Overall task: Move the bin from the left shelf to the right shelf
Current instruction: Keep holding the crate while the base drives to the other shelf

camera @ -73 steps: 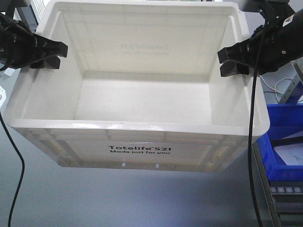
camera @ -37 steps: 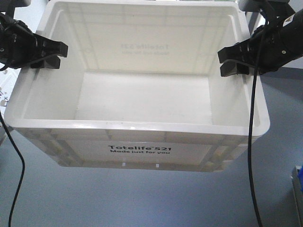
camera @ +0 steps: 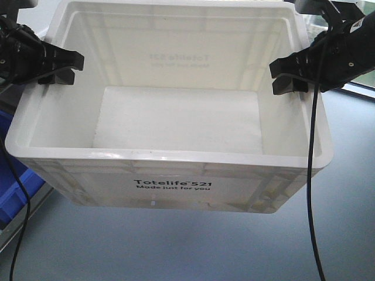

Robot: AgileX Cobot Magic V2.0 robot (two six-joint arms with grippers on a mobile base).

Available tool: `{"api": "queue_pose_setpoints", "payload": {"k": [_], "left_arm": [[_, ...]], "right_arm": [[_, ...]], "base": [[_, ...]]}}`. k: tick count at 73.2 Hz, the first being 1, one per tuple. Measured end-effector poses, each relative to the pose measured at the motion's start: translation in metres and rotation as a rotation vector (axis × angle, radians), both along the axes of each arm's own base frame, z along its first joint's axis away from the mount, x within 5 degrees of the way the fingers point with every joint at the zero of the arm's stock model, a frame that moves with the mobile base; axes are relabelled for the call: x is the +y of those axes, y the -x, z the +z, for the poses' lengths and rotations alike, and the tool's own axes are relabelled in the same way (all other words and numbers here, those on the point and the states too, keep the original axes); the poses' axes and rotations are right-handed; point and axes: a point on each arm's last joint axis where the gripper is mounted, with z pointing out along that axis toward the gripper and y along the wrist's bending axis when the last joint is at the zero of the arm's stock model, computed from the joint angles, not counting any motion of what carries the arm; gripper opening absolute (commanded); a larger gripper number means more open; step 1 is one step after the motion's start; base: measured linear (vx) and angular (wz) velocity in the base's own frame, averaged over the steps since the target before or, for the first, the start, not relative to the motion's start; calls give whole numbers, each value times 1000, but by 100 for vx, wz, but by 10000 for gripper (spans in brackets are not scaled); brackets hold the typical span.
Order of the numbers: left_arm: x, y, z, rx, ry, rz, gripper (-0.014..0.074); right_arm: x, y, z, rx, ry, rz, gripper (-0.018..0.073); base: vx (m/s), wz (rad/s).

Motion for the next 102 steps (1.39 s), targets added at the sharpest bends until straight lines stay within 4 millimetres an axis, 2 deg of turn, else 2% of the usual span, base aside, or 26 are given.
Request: {"api": "queue_pose_setpoints", "payload": {"k": [46,102], "left_arm": [[0,0,0,2,0,-1,3],[0,0,0,1,-1,-1,3]], "right_arm": [[0,0,0,1,-5,-1,-5],[0,0,0,1,-4,-1,-5]], "base": [[18,69],[2,42]]}}
